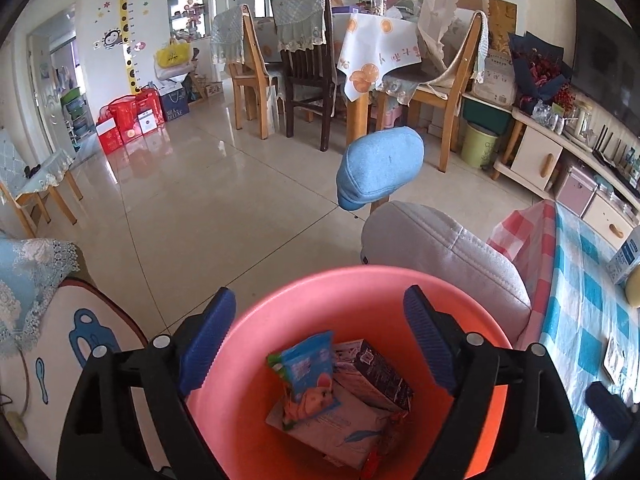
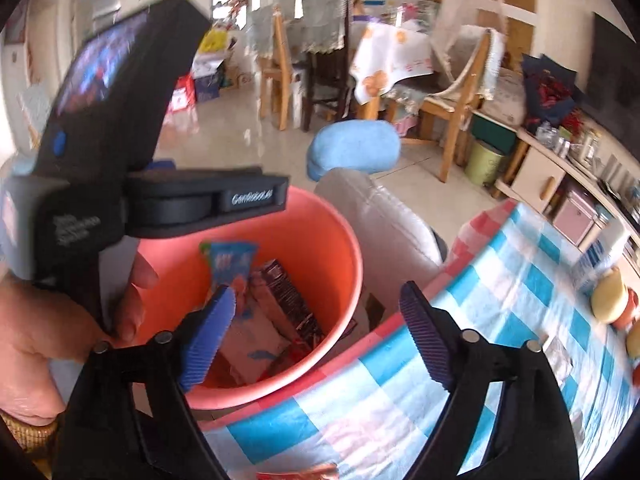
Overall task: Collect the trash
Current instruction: 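Open the left gripper over the basin while the right gripper drops the red snack bag in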
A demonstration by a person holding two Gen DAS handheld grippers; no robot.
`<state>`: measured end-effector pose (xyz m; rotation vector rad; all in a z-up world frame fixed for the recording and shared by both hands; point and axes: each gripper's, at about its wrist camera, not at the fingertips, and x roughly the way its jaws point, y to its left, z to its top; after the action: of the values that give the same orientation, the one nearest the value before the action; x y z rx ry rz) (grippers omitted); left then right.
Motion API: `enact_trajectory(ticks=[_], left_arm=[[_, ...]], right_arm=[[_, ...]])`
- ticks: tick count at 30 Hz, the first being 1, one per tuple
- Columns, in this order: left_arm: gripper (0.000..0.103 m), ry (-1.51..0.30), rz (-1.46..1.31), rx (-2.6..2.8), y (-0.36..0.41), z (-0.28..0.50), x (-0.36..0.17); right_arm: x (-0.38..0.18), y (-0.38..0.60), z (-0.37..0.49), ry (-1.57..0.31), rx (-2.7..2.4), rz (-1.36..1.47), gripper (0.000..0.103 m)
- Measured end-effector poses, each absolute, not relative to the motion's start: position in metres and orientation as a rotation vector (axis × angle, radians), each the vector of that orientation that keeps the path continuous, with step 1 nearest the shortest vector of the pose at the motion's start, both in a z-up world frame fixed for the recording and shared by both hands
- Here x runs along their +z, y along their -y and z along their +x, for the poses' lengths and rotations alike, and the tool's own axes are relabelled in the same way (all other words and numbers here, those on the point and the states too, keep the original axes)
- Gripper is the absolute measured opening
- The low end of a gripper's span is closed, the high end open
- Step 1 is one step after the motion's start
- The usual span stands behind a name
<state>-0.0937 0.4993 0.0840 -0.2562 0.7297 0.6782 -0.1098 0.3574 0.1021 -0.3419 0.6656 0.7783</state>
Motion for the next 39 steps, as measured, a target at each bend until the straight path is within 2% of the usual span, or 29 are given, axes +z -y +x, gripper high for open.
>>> enact_trajectory(ticks=[10,16,21,24,27,39], left_arm=[[0.086,-0.735,-0.245,0.659,-0.492,-0.088,0.084],[0.086,-0.732,-0.243,0.651,-0.489,-0.085,0.084],[0.086,-0.734,-0.225,0.644,-0.485,-0.084,0.084],[0.086,-0.735,-0.221,0.642,-0.484,-0.084,0.085],[0.086,-0.737,-0.217,0.64,-0.482,-0.083,0.084],[0.086,-0.747,-0.198,0.632,-0.483,-0.081,0.084]], right_arm=[[0.107,-0.307,-0.122,-0.622,0.71,-0.357,0.09],[0.071,-0.264,-0.146,-0.795,0.731,-0.278,0.09],[0.045,-0.256,-0.165,-0.87,0.764,-0.278,0.069],[0.037,-0.262,-0.173,-0.879,0.782,-0.295,0.06],[0.034,-0.264,-0.176,-0.886,0.794,-0.303,0.044],[0.041,-0.268,-0.165,-0.867,0.801,-0.286,0.037]])
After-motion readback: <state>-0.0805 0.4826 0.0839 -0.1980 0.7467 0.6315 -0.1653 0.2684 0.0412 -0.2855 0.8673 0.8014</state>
